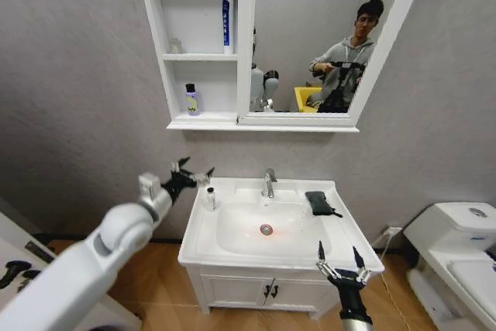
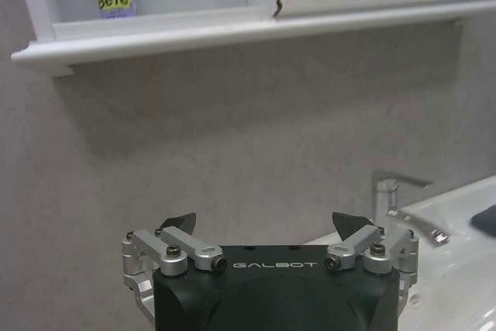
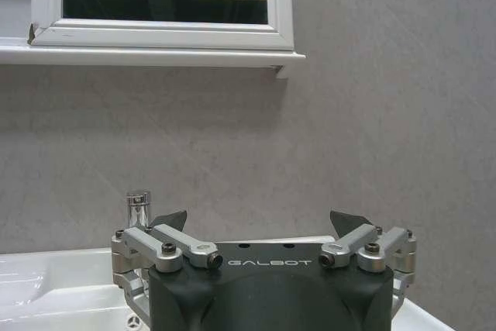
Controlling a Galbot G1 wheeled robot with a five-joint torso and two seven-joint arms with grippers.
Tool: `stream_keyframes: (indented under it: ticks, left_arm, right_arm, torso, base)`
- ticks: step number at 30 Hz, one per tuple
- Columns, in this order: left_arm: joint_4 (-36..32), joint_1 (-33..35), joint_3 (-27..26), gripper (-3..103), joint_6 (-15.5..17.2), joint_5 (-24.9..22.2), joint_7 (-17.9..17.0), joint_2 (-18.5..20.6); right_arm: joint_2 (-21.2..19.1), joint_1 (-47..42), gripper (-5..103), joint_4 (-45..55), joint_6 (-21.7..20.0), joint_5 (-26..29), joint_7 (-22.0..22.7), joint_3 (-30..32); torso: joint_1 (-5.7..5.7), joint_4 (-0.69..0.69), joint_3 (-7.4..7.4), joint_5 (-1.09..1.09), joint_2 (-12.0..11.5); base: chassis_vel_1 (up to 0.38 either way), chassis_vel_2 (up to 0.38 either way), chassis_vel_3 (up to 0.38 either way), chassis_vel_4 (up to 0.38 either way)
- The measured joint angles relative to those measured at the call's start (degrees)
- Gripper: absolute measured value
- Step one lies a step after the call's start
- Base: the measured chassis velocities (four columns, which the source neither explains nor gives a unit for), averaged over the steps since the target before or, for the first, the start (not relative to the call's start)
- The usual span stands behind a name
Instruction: Move facial cleanser and shampoo from washbasin to cabinet, then wipe washbasin with towel.
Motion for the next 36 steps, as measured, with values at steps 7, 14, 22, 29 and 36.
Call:
stream_keyframes:
  ticks: [7,14,22,29,36]
  left_arm:
    - [20.77,2.23,2.53,99,-11.52,20.55,-2.85,-15.22]
    - [26.59,-0.11,2.70,99,-11.59,21.44,-3.42,-19.44]
    - [28.80,-2.00,3.36,99,-9.62,18.90,-3.06,-20.93]
    - [32.35,-4.29,3.47,99,-9.20,18.23,-2.13,-23.21]
    - [34.79,-5.78,3.53,99,-9.13,18.78,-0.15,-24.94]
  right_arm:
    - [-0.72,-1.49,100,-0.44,1.64,1.24,-0.01,0.71]
    - [-1.82,-2.25,100,-0.46,2.48,2.74,0.07,1.74]
    - [-2.43,-2.30,100,-1.16,2.99,3.43,0.17,2.09]
    - [-2.74,-2.26,100,-2.02,3.29,3.39,0.38,1.92]
    - [-2.86,-2.16,100,-2.86,3.41,3.17,0.73,1.69]
  torso:
    - [0.03,-0.04,0.01,-0.01,-0.01]
    - [0.02,-0.04,0.01,0.00,-0.01]
    - [0.02,-0.02,0.01,-0.01,-0.02]
    - [0.03,-0.03,0.01,-0.01,-0.02]
    - [0.02,-0.03,0.01,-0.01,-0.01]
  base:
    - [0.000,0.000,0.000,0.000]
    - [0.000,0.000,0.000,0.000]
    - [0.000,0.000,0.000,0.000]
    - [0.000,0.000,0.000,0.000]
    - [0.000,0.000,0.000,0.000]
